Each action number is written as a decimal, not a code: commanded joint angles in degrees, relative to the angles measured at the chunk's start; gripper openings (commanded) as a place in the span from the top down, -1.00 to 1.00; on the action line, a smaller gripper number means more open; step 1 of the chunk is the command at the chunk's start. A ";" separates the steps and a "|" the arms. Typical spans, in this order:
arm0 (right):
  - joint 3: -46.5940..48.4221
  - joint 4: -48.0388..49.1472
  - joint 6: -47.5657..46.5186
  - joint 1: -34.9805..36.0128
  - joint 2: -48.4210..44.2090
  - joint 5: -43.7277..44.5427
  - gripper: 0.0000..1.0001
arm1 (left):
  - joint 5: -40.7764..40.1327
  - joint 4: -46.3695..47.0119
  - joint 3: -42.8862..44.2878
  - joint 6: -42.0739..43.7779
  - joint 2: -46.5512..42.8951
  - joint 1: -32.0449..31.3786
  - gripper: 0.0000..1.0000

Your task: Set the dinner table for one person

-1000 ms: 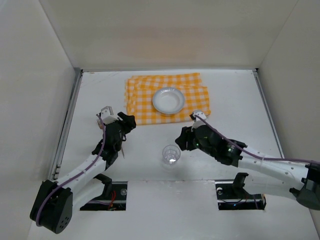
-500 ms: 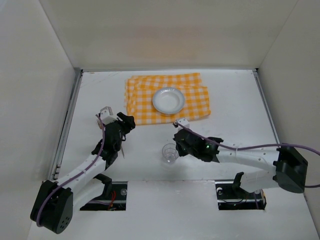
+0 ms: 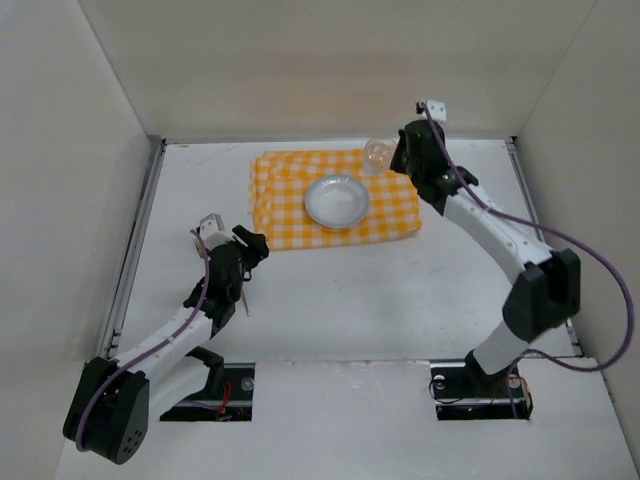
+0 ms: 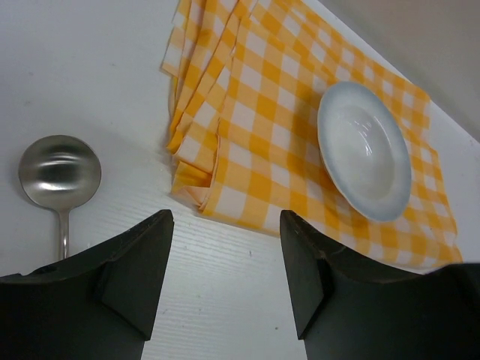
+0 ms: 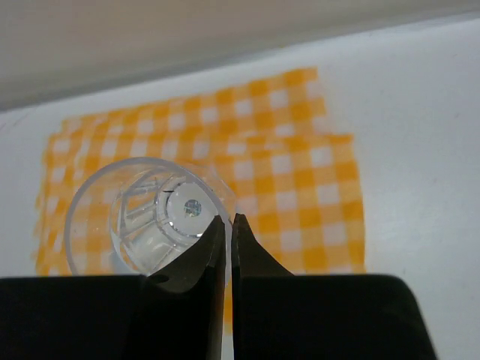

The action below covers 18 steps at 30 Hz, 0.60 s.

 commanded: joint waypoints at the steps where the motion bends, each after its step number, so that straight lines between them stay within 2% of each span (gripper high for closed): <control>1: 11.30 -0.49 -2.19 -4.91 11.08 -1.26 0.94 | -0.42 1.10 0.83 -0.23 -0.19 0.70 -0.12; 4: 21.85 -4.88 -1.40 -7.73 20.76 -2.23 0.95 | -0.25 0.66 1.00 -0.23 0.08 0.88 -0.12; 7: 28.02 -6.91 -1.13 -9.31 26.66 -2.32 0.95 | -0.51 0.57 1.00 -0.23 0.08 1.31 -0.12; 18: 36.74 -10.70 -0.25 -13.01 37.92 -3.28 0.94 | -0.16 0.74 1.53 -0.23 2.19 1.14 -0.12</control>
